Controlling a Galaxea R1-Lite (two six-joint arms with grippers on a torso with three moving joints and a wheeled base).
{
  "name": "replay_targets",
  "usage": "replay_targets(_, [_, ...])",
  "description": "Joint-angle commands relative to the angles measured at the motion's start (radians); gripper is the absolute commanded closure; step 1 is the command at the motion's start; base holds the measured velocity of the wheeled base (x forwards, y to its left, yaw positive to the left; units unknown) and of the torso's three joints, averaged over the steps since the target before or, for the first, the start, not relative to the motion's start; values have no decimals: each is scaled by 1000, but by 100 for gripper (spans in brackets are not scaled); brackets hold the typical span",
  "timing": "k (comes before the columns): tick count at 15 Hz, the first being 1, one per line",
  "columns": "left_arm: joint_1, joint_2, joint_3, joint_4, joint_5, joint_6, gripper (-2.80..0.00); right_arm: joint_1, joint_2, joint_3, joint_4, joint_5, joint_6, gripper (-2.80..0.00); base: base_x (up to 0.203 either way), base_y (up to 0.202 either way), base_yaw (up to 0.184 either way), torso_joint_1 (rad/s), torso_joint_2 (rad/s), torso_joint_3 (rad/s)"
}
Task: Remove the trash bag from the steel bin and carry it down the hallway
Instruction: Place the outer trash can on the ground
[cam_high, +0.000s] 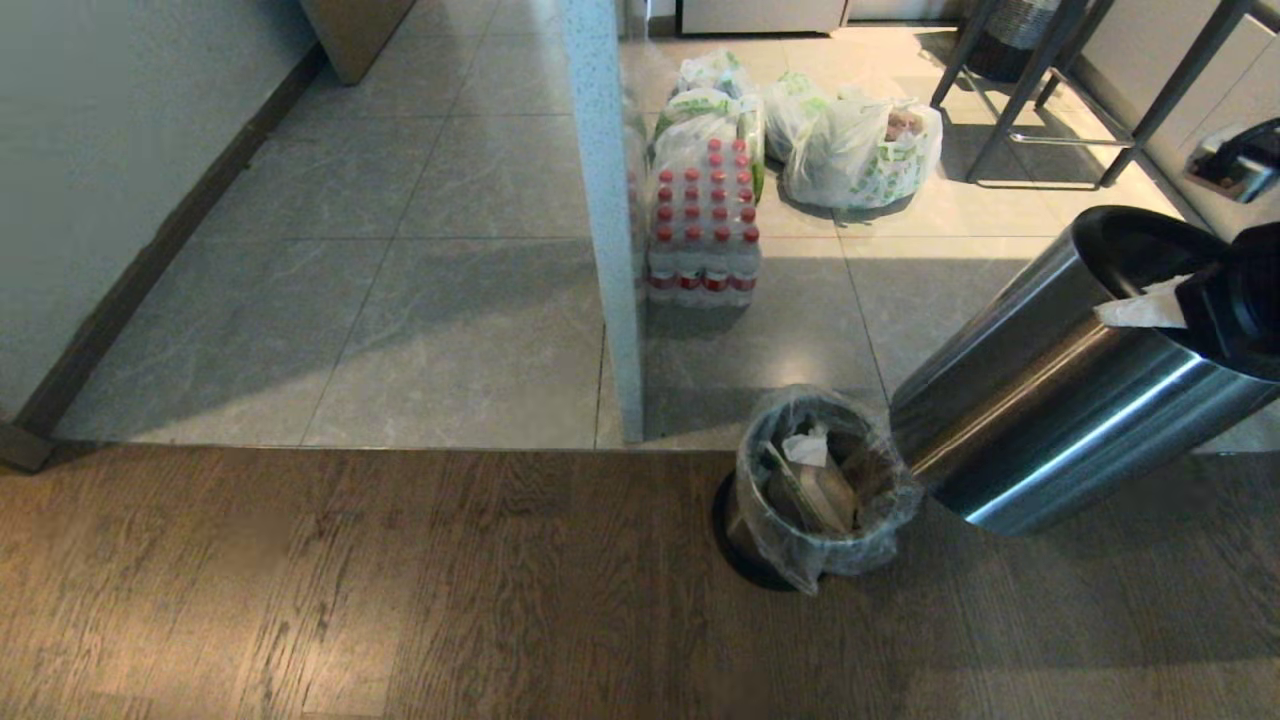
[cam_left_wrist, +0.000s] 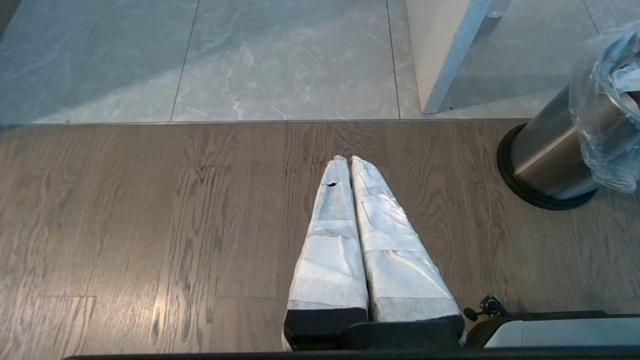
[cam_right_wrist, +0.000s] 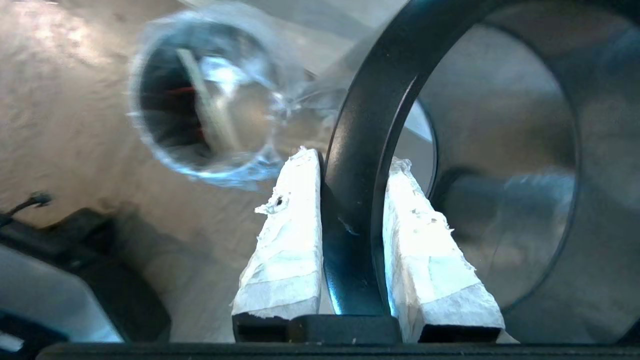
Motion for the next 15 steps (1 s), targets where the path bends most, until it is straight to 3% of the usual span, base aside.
replay_targets(1, [0, 0, 1, 0, 0, 0, 0, -44, 84, -40, 3, 1, -4, 0, 0, 0, 0, 0, 0, 0])
replay_targets(7, [0, 0, 0, 0, 0, 0, 0, -140, 265, -125, -2, 1, -7, 0, 0, 0, 0, 0, 0, 0])
replay_targets(15, [0, 0, 2, 0, 0, 0, 0, -195, 535, -178, -1, 4, 5, 0, 0, 0, 0, 0, 0, 0])
